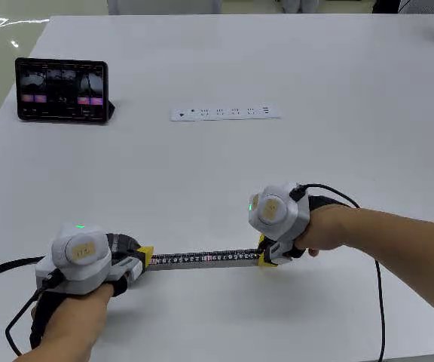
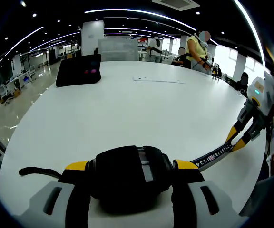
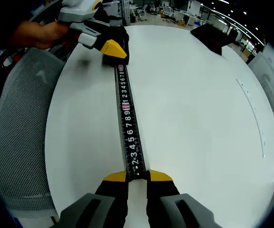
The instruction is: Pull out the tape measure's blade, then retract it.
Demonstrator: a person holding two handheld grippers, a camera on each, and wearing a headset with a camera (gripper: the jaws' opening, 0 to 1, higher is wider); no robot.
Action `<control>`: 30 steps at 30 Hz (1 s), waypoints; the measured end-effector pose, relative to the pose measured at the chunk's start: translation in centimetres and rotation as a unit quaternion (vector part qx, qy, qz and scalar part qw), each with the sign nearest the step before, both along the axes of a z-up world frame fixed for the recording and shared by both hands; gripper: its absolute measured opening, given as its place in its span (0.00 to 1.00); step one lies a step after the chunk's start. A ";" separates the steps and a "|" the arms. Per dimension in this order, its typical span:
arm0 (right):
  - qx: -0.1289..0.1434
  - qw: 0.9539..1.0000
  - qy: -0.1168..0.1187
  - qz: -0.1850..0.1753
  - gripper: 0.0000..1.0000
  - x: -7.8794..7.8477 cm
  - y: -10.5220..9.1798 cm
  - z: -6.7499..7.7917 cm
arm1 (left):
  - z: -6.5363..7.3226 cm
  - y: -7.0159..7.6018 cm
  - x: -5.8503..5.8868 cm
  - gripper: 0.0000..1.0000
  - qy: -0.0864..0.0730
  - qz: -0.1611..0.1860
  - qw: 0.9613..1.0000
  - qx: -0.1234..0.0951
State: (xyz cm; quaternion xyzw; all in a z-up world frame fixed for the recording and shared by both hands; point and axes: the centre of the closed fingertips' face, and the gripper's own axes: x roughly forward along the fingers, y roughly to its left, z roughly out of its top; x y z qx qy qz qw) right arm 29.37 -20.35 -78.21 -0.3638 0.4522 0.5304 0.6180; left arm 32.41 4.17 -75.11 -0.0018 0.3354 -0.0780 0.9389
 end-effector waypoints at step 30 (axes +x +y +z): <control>0.017 1.000 0.005 0.006 0.10 0.0 1.1 0.0 | -0.2 0.0 0.0 0.66 0.005 0.000 1.000 0.000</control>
